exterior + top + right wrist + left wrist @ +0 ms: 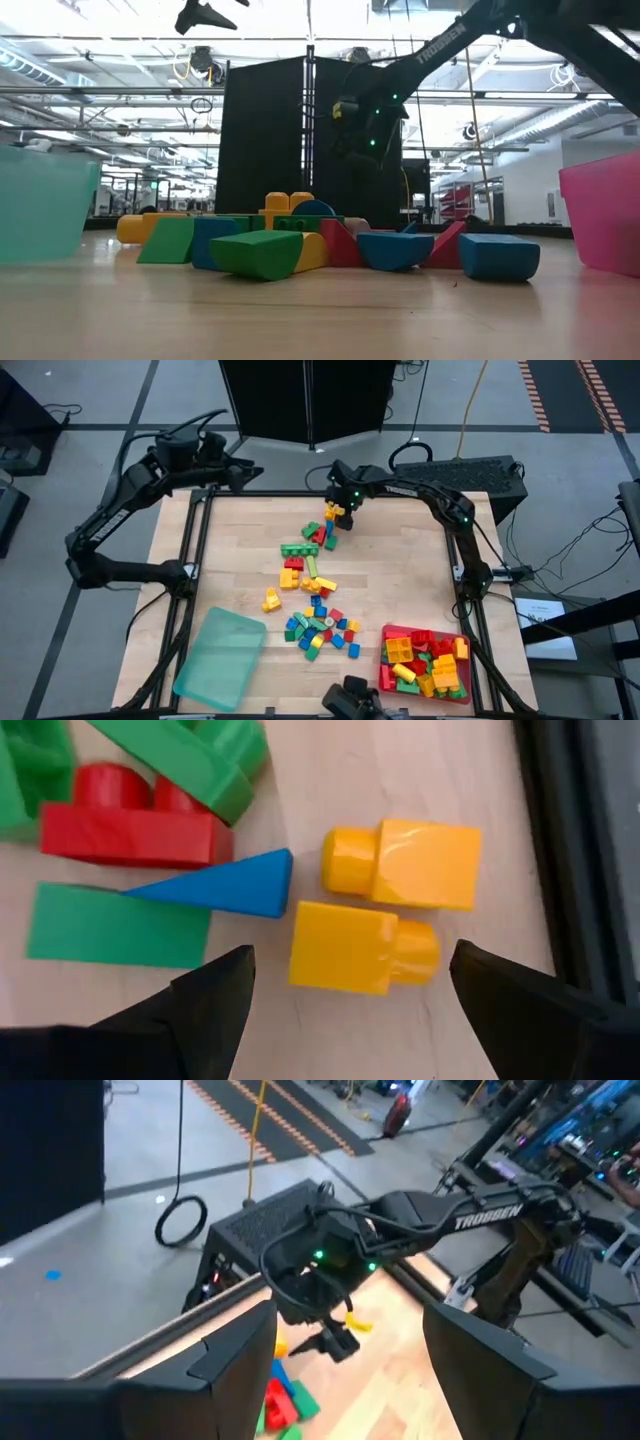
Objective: Sort blocks by size
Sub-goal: Put the 1-stud yellow game piece into the pink bin
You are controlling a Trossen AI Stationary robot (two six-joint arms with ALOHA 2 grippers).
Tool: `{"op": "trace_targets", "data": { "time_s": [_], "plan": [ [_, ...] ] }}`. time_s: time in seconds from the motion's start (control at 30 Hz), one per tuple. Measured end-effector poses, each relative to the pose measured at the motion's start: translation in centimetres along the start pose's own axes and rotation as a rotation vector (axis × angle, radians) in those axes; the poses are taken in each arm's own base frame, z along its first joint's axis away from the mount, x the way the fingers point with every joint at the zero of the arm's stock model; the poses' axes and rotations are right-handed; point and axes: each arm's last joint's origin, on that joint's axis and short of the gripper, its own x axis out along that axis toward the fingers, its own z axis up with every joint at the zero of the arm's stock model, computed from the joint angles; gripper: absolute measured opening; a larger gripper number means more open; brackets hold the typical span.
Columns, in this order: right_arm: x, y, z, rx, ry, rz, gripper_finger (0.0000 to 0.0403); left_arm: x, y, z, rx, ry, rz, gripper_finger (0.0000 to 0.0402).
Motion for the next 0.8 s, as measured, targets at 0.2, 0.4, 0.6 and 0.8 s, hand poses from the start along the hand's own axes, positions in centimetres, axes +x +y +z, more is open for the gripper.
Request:
{"op": "trace_targets", "data": {
  "time_s": [0.2,0.4,0.6,0.8],
  "plan": [
    [2.1,-0.3,0.0,-0.017,0.034,0.003,0.0327,0.1,0.1,-0.2,0.017,0.018,0.007,0.0255],
    [3.4,-0.9,1.2,-0.004,0.095,0.000,0.0311,0.1,0.2,-0.4,0.036,0.039,0.015,0.0255],
    [3.1,-1.1,2.3,0.006,0.198,0.046,0.0247,0.1,0.3,-0.8,0.034,0.071,0.026,0.0255],
    [1.1,-1.2,3.3,0.023,0.206,0.047,0.0144,0.0,0.3,-0.8,0.057,0.075,0.027,0.0255]
  ]
}}
